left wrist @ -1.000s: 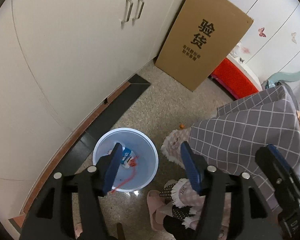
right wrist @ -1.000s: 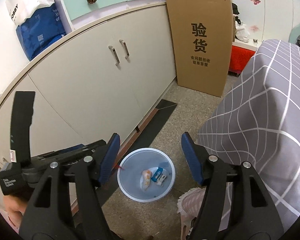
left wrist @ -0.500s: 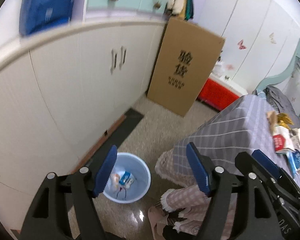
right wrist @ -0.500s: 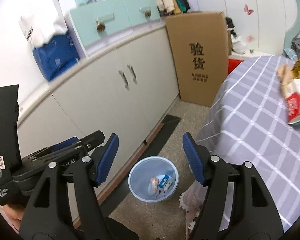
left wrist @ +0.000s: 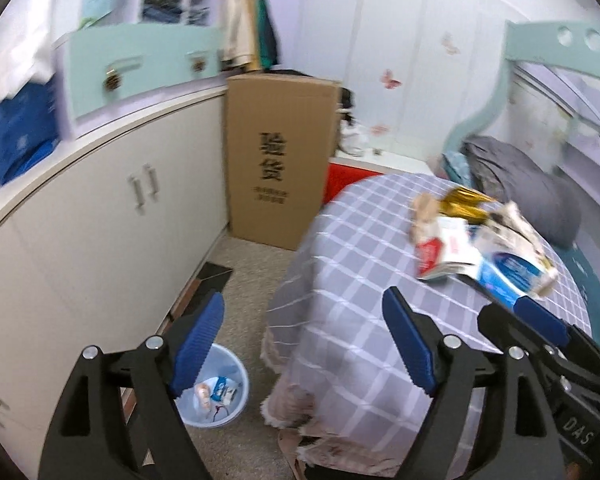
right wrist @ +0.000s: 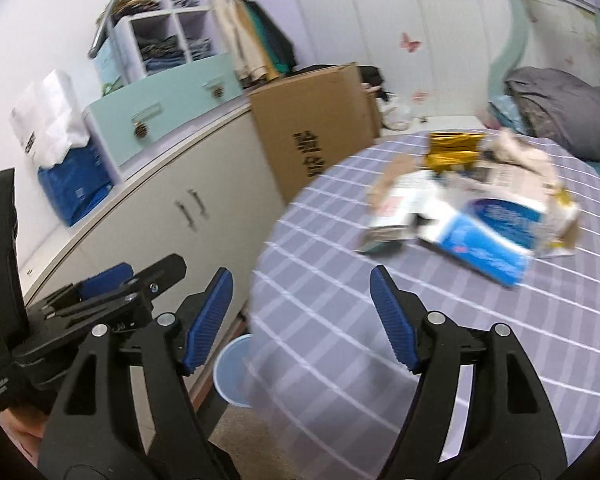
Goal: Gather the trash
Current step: 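Move both open tools back up to the remaining trash on the table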
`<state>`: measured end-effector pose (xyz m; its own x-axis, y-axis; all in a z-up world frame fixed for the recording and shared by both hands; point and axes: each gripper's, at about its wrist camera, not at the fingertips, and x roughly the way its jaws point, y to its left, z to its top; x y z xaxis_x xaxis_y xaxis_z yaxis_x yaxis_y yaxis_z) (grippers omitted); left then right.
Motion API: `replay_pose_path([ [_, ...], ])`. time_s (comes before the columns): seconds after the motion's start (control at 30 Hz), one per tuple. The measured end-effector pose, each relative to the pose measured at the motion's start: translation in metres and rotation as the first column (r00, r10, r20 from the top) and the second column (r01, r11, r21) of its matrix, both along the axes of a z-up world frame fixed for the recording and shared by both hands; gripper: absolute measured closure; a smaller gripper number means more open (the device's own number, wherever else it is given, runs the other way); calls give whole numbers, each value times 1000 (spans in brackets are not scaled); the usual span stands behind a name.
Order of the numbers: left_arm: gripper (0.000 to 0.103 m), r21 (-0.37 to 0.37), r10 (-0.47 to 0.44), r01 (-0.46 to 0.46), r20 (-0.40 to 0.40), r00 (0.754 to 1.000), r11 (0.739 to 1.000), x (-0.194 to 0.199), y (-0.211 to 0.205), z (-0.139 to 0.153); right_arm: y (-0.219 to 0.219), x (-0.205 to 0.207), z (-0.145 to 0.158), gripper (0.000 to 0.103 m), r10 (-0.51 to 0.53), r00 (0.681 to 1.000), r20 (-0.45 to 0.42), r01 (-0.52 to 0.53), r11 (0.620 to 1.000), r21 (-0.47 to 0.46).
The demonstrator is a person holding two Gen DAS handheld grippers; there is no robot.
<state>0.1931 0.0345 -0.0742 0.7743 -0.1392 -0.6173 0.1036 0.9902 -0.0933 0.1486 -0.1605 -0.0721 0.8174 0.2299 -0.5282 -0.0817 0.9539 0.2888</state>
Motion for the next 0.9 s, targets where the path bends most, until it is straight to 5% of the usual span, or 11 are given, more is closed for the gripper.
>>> replay_pose_path([
  [0.33, 18, 75, -136, 136, -9, 991, 988, -6, -91, -3, -87, -23, -8, 30, -119, 993, -22, 119, 993, 11],
  [0.9, 18, 106, -142, 151, -95, 985, 983, 24, -115, -32, -112, 1, -31, 30, -146, 986, -81, 145, 989, -19],
])
